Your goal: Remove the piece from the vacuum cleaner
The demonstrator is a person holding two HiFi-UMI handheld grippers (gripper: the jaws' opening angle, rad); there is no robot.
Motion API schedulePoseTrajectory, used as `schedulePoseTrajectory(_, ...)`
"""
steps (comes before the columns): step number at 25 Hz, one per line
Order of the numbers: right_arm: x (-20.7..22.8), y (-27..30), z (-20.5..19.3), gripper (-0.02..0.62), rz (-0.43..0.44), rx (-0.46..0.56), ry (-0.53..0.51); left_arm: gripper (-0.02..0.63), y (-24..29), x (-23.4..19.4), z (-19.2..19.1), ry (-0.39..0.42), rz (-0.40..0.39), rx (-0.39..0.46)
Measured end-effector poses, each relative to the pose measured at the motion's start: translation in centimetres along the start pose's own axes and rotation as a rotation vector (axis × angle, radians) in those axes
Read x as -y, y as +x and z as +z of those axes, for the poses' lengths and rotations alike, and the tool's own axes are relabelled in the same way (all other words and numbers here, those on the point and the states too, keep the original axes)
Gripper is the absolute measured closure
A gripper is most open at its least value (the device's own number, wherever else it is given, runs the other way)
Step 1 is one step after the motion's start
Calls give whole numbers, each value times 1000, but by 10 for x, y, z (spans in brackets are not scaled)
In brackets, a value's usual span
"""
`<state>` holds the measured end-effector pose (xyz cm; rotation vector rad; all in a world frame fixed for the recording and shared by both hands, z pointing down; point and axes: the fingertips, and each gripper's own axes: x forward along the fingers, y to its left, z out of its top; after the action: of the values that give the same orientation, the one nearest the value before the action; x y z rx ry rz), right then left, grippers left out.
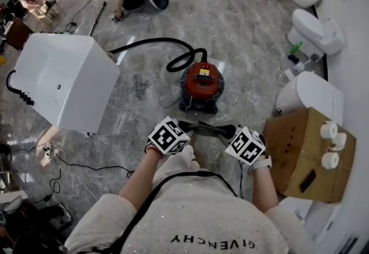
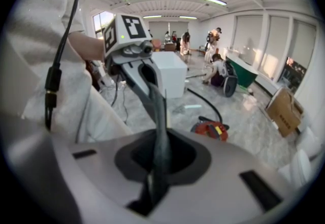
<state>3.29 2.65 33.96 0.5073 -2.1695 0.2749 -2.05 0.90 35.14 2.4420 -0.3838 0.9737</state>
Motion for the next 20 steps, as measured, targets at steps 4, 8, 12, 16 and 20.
schedulePoseTrajectory(4,1,1,0,558,-1,5,-1,571,1,-1,0,-3,4,-3)
schedulePoseTrajectory(8,-1,3,-3,558,3,6,4,571,3,0,-3,-10,4,-11)
schedulePoseTrajectory(12,-2,5,-3,558,5,5,7,571,3,0,-5,-11,5,-19)
schedulePoseTrajectory(16,-2,5,-4,558,8,9,8,571,3,1,-5,-7,1,-22)
schedulePoseTrajectory(20,-2,5,-4,558,7,14,8,571,3,0,-6,-9,2,-20)
